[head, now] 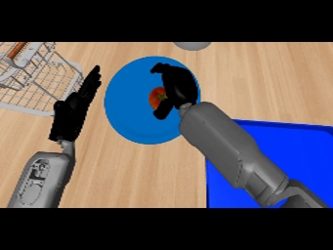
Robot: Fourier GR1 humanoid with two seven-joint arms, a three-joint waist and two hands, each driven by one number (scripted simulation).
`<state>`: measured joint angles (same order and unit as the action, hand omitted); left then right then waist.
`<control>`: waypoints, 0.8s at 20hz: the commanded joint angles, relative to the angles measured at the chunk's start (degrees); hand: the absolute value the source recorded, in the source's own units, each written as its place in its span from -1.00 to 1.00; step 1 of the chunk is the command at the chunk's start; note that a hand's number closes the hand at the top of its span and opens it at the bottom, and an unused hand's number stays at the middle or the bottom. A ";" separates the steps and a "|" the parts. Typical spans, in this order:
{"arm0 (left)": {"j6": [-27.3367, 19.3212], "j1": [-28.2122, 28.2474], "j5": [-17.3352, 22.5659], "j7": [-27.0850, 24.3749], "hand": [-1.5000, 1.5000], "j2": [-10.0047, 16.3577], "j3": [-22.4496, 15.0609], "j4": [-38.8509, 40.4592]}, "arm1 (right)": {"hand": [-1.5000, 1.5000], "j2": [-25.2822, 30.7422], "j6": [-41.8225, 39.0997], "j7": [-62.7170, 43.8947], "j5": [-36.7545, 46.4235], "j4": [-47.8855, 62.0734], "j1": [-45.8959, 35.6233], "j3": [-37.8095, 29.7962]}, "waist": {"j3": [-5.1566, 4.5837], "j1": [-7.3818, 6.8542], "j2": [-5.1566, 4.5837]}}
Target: Pick the tomato from the tray and place it in the plate
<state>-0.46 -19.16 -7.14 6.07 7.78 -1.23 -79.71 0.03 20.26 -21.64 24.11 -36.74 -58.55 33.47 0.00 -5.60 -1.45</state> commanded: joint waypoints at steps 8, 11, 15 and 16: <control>1.21 -1.17 0.56 -1.87 0.00 1.33 1.45 1.89 | -1.00 -0.03 10.45 12.66 -18.84 -2.52 2.28 -1.17 | 0.09 -0.53 -0.12; 1.27 -0.33 1.22 -0.94 0.00 1.58 2.35 2.02 | -1.00 -0.03 15.34 14.00 -22.54 -5.30 2.62 -2.74 | 0.06 1.61 0.63; 0.31 2.08 0.57 -0.30 0.00 1.79 2.43 -0.38 | -1.00 -0.03 18.77 18.08 -26.75 -4.38 4.94 -7.43 | 0.06 3.25 1.09; 0.70 2.76 0.91 -1.13 0.00 2.31 3.00 -0.13 | -1.00 1.51 16.28 20.90 -26.08 -2.03 5.28 -11.46 | 0.06 4.32 1.11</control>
<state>0.11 -18.08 -6.43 4.83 9.28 1.04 -78.73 0.33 35.57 -5.56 0.65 -39.54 -55.30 27.16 0.05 -3.35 -0.78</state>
